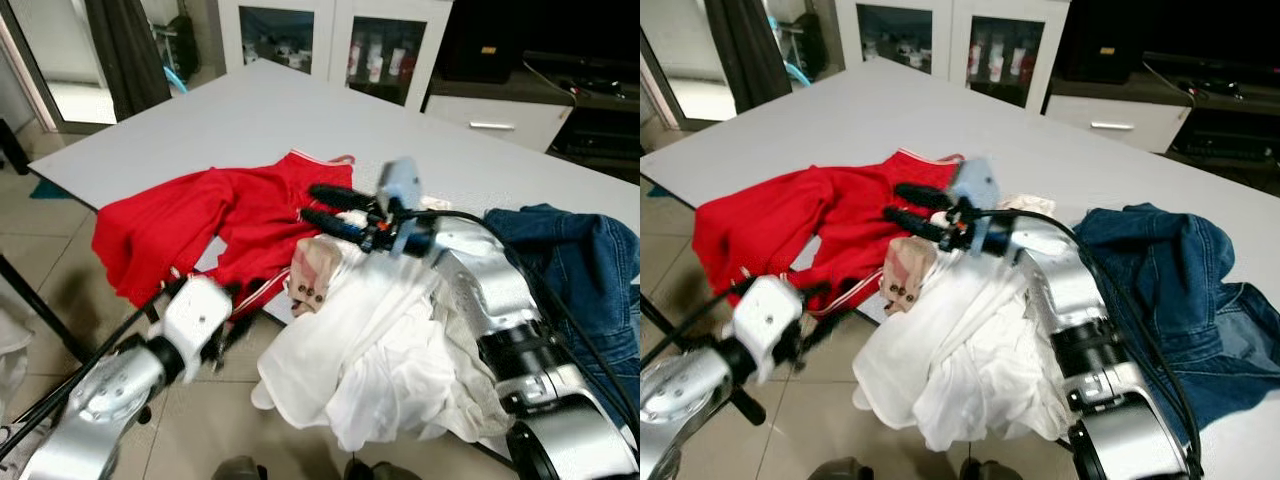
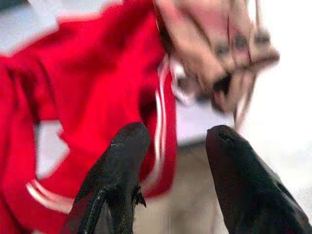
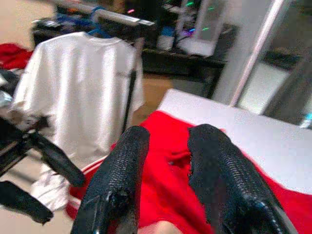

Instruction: Hang hanger

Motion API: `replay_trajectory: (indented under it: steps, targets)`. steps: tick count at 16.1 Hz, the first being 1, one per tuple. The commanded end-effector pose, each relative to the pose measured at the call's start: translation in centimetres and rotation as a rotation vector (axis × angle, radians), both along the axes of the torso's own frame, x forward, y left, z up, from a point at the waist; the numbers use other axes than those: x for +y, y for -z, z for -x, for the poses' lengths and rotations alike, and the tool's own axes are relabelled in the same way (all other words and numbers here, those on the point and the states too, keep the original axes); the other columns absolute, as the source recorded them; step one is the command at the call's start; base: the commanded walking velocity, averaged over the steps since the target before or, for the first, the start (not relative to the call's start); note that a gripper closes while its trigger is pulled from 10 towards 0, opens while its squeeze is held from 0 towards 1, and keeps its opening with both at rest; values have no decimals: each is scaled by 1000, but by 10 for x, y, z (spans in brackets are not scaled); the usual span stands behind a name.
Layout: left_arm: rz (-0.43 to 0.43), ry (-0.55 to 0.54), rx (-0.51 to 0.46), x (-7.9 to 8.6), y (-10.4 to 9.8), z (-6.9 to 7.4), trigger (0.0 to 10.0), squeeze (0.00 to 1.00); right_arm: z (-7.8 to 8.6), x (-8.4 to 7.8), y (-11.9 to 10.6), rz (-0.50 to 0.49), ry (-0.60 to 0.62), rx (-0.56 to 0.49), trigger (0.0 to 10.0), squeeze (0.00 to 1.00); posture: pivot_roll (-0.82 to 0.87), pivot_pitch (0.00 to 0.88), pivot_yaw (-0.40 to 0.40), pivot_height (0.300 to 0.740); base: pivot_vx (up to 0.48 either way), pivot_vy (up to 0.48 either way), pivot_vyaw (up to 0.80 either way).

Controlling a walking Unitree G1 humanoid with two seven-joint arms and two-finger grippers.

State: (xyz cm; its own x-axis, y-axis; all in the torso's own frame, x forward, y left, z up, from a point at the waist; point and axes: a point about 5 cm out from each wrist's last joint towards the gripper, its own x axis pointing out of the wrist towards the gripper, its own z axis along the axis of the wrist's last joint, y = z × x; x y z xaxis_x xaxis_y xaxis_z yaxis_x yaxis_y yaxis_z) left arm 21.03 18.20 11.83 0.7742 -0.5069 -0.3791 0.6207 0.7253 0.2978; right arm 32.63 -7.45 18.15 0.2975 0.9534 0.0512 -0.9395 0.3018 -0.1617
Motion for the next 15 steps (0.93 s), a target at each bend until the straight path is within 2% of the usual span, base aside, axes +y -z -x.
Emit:
replay_trajectory:
  steps: [1, 3, 4, 5, 6, 7, 8, 10, 11, 12, 13, 14, 15]
  targets:
    - [-2, 23, 58, -1, 7, 4, 10000, 0, 0, 3, -1, 30, -37, -2, 10000, 0, 141, 66, -50, 740, 0, 0, 0]
    - [-33, 34, 156, 3, 22, 9, 10000, 0, 11, 18, 12, 98, -144, 32, 10000, 0, 144, 71, -57, 740, 0, 0, 0]
    - [-48, 34, 162, 3, 24, 9, 10000, 0, 14, 22, 17, 122, -155, 35, 10000, 0, 143, 71, -57, 740, 0, 0, 0]
    - [-62, 30, 146, 2, 24, 7, 10000, 0, 14, 32, 38, 262, -100, 54, 10000, 0, 142, 70, -60, 740, 0, 0, 0]
    - [-40, 20, 129, -2, 21, 5, 10000, 0, 16, 32, 56, 404, -85, 52, 10000, 0, 142, 71, -62, 740, 0, 0, 0]
    - [-32, 9, 113, -3, 18, 3, 10000, 0, 17, 27, 70, 510, -68, 80, 10000, 0, 143, 72, -64, 740, 0, 0, 0]
    - [-31, 4, 106, -4, 17, 2, 10000, 0, 15, 22, 74, 556, -49, 97, 10000, 0, 143, 72, -64, 740, 0, 0, 0]
    - [-28, 7, 92, -7, 15, 2, 10000, 0, -2, -17, 80, 700, 108, 130, 10000, 0, 134, 73, -71, 740, 0, 0, 0]
    - [-31, 12, 87, -8, 15, 2, 10000, 0, -5, -38, 84, 792, 137, 128, 10000, 0, 130, 72, -72, 740, 0, 0, 0]
    - [-33, 13, 84, -8, 14, 2, 10000, 0, -7, -49, 87, 843, 154, 131, 10000, 0, 129, 72, -72, 740, 0, 0, 0]
    - [-24, 15, 70, -11, 12, 0, 10000, 0, -12, -85, 89, 926, 254, 162, 10000, 0, 122, 74, -73, 740, 0, 0, 0]
    - [-22, 17, 66, -12, 11, -1, 10000, 0, -12, -95, 87, 934, 273, 173, 10000, 0, 118, 75, -72, 740, 0, 0, 0]
    - [-19, 26, 63, -15, 11, -2, 10000, 0, -9, -116, 82, 956, 275, 210, 10000, 0, 104, 75, -71, 740, 0, 0, 0]
